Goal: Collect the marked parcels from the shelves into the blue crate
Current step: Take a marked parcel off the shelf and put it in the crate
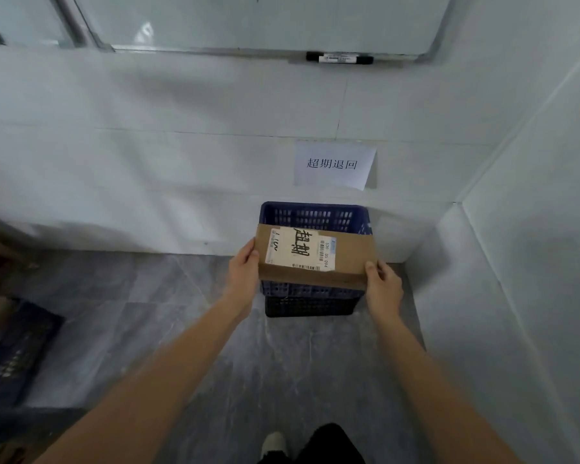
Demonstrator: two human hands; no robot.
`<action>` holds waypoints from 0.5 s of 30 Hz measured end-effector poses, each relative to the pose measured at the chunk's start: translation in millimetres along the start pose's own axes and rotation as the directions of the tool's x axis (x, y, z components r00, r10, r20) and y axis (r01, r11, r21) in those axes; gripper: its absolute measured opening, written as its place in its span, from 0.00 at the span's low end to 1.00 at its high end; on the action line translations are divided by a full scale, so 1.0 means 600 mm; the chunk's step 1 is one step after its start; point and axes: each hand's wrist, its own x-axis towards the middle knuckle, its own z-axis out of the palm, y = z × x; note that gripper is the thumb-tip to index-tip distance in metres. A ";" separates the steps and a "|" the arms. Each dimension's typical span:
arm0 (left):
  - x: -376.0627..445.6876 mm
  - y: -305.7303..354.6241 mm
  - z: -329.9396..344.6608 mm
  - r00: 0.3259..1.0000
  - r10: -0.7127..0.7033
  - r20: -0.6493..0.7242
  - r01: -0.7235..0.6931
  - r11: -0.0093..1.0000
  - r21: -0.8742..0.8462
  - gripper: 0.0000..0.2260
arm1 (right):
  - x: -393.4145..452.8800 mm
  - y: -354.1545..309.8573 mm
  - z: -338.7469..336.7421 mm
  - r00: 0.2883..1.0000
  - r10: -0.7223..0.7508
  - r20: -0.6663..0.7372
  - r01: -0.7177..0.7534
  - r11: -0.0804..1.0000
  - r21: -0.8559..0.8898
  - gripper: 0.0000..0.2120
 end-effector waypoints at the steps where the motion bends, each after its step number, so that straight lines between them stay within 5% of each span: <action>1: 0.025 -0.001 0.016 1.000 -0.019 0.001 0.019 1.000 0.015 0.18 | 0.025 0.005 0.005 1.000 0.019 0.003 -0.019 1.000 -0.006 0.18; 15: 0.362 -0.035 0.178 0.959 -0.244 -0.146 0.262 0.958 0.119 0.17 | 0.402 0.024 0.127 0.972 0.180 0.152 -0.163 0.979 -0.120 0.17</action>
